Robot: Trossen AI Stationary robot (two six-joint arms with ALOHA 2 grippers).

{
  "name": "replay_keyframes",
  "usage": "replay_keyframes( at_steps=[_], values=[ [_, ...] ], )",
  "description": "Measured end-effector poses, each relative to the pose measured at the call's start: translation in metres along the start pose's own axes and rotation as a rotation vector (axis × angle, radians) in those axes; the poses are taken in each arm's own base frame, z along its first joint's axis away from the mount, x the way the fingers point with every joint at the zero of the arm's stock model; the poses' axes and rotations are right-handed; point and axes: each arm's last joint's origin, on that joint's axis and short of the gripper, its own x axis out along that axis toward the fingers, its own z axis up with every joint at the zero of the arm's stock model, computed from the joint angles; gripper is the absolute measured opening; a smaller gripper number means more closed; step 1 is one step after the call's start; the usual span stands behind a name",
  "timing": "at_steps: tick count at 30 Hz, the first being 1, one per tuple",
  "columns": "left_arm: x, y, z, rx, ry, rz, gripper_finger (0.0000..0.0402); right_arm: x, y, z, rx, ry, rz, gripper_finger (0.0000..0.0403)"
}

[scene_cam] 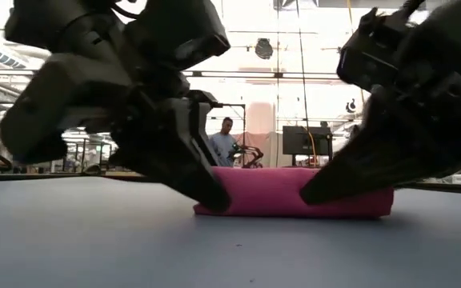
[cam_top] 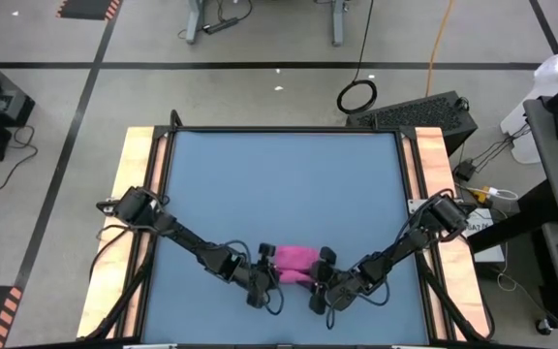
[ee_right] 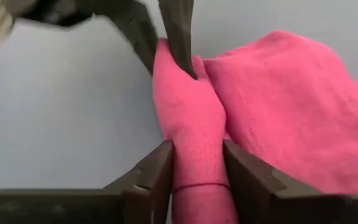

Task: Roll towel into tight, uniform cylinder
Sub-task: Roll the pink towel

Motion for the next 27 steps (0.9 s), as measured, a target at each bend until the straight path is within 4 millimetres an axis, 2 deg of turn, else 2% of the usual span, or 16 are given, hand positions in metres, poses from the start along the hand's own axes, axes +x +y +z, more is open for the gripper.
replay_keyframes(
  at_steps=[4,7,12,19,27],
  values=[
    [0.003,0.009,0.001,-0.053,0.011,-0.054,0.0040,-0.014,0.004,0.007,-0.160,-0.030,-0.005,0.0163],
    [0.005,0.017,0.001,-0.093,0.016,-0.114,0.0040,-0.029,0.015,0.017,-0.331,-0.089,0.029,0.0191],
    [0.008,0.030,0.001,-0.180,0.030,-0.219,0.0040,-0.045,0.030,0.004,-0.630,-0.123,0.073,0.0226],
    [0.012,0.050,-0.001,-0.323,0.067,-0.400,0.0042,-0.041,0.034,-0.014,-0.681,-0.135,0.036,0.0227],
    [0.014,0.061,-0.004,-0.381,0.089,-0.454,0.0045,-0.026,0.025,-0.012,-0.619,-0.158,-0.046,0.0213]
  ],
)
